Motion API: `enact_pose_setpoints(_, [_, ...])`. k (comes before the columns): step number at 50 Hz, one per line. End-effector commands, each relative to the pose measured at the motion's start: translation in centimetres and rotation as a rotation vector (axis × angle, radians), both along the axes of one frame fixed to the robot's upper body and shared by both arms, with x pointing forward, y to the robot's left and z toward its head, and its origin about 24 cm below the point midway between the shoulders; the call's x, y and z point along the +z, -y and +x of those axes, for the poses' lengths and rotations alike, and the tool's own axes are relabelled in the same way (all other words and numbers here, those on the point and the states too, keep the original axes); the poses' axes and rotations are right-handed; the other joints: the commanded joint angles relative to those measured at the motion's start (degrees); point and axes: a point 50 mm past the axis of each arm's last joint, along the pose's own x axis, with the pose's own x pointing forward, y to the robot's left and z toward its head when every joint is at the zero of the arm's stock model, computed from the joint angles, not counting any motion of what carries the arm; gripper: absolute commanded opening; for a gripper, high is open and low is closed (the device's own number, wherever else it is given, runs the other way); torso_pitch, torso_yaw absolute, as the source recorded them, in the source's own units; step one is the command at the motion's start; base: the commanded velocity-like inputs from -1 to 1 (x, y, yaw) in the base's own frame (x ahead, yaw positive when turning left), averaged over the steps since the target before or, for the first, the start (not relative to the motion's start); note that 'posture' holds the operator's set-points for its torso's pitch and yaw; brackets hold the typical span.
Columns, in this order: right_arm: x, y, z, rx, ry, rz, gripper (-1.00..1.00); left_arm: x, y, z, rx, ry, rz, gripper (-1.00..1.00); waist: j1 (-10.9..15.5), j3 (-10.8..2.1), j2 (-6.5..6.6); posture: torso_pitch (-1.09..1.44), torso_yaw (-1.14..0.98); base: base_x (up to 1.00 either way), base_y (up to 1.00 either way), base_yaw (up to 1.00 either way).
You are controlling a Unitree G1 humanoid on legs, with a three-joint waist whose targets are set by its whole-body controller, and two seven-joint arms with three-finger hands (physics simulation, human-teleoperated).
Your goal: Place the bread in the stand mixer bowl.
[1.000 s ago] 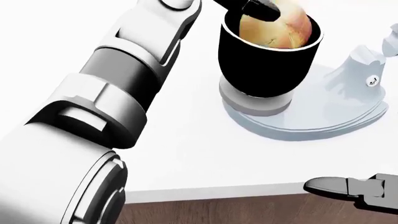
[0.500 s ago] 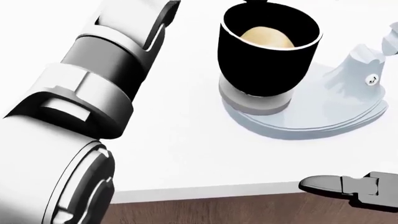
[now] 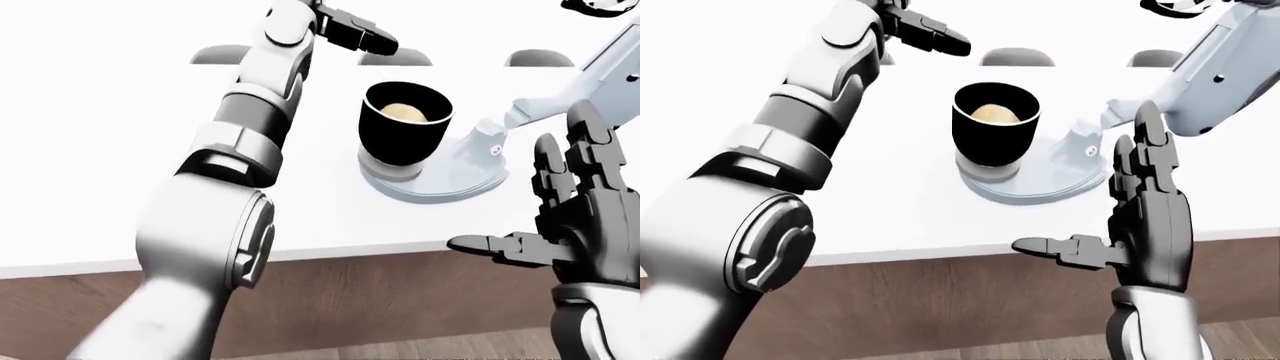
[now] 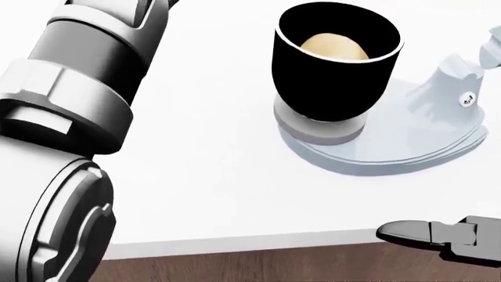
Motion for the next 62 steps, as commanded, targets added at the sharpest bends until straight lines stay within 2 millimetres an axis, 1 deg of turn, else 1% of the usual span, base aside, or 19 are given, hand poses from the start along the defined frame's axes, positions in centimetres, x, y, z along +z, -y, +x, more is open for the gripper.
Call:
enact_pose_setpoints(1, [1.0, -0.2, -0.4, -0.001, 0.067, -0.025, 1.00, 2.7, -0.2, -0.8, -0.024, 0.079, -0.042, 1.00, 0.0, -1.31, -0.24, 0.00, 0.00, 0.00, 0.00, 0.00])
enact_pose_setpoints(6, [1.0, -0.2, -0.4, 0.000, 0.067, -0.026, 1.00, 2.5, -0.9, -0.6, -0.022, 0.052, -0.054, 1.00, 0.0, -1.29, -0.15, 0.00, 0.00, 0.00, 0.00, 0.00])
enact_pose_setpoints(9, [1.0, -0.3, -0.4, 0.002, 0.067, -0.027, 1.00, 1.9, -1.5, -0.3, -0.006, 0.042, -0.055, 1.00, 0.0, -1.26, -0.11, 0.00, 0.00, 0.00, 0.00, 0.00])
enact_pose_setpoints(17, [1.0, -0.3, -0.3, 0.004, 0.064, -0.027, 1.00, 1.5, -2.7, -0.1, 0.016, 0.036, -0.070, 1.00, 0.0, -1.35, -0.01, 0.00, 0.00, 0.00, 0.00, 0.00])
enact_pose_setpoints(20, [1.0, -0.3, -0.3, 0.005, 0.064, -0.028, 1.00, 0.9, -2.9, 0.0, 0.031, 0.044, -0.057, 1.00, 0.0, -1.31, 0.04, 0.00, 0.00, 0.00, 0.00, 0.00])
enact_pose_setpoints(22, [1.0, -0.4, -0.3, 0.006, 0.063, -0.029, 1.00, 1.0, -3.1, 0.0, 0.036, 0.045, -0.062, 1.00, 0.0, -1.38, 0.09, 0.00, 0.00, 0.00, 0.00, 0.00])
enact_pose_setpoints(29, [1.0, -0.4, -0.3, 0.005, 0.064, -0.029, 1.00, -0.2, -4.6, 0.4, 0.076, 0.053, -0.045, 1.00, -0.1, -1.44, 0.29, 0.00, 0.00, 0.00, 0.00, 0.00])
enact_pose_setpoints(33, [1.0, -0.4, -0.3, 0.006, 0.063, -0.030, 1.00, 0.1, -5.1, 0.2, 0.081, 0.070, -0.039, 1.00, -0.1, -1.52, 0.46, 0.00, 0.00, 0.00, 0.00, 0.00])
enact_pose_setpoints(38, [1.0, -0.4, -0.3, 0.006, 0.063, -0.030, 1.00, 0.4, -5.6, -0.5, 0.074, 0.091, -0.035, 1.00, -0.2, -1.39, 0.54, 0.00, 0.00, 0.00, 0.00, 0.00])
enact_pose_setpoints(42, [1.0, -0.5, -0.2, 0.007, 0.062, -0.030, 1.00, -0.5, -6.2, -1.1, 0.069, 0.091, -0.039, 1.00, -0.2, -1.27, 0.71, 0.00, 0.00, 0.00, 0.00, 0.00])
enact_pose_setpoints(50, [1.0, -0.7, -0.2, 0.010, 0.061, -0.030, 1.00, -0.7, -7.2, -3.8, 0.052, 0.107, -0.061, 1.00, -0.4, -1.23, 1.15, 0.00, 0.00, 0.00, 0.00, 0.00])
enact_pose_setpoints(57, [1.0, -0.8, -0.1, 0.013, 0.059, -0.031, 1.00, -1.4, -8.0, -4.3, 0.064, 0.098, -0.064, 1.00, -0.2, -1.16, 1.24, 0.00, 0.00, 0.00, 0.00, 0.00])
enact_pose_setpoints(60, [1.0, -0.7, -0.1, 0.012, 0.061, -0.032, 1.00, -2.2, -8.3, -4.6, 0.061, 0.083, -0.065, 1.00, -0.2, -1.15, 1.26, 0.00, 0.00, 0.00, 0.00, 0.00])
enact_pose_setpoints(62, [1.0, -0.8, -0.1, 0.014, 0.060, -0.033, 1.00, -2.3, -8.7, -4.8, 0.069, 0.087, -0.068, 1.00, -0.2, -1.16, 1.29, 0.00, 0.00, 0.00, 0.00, 0.00])
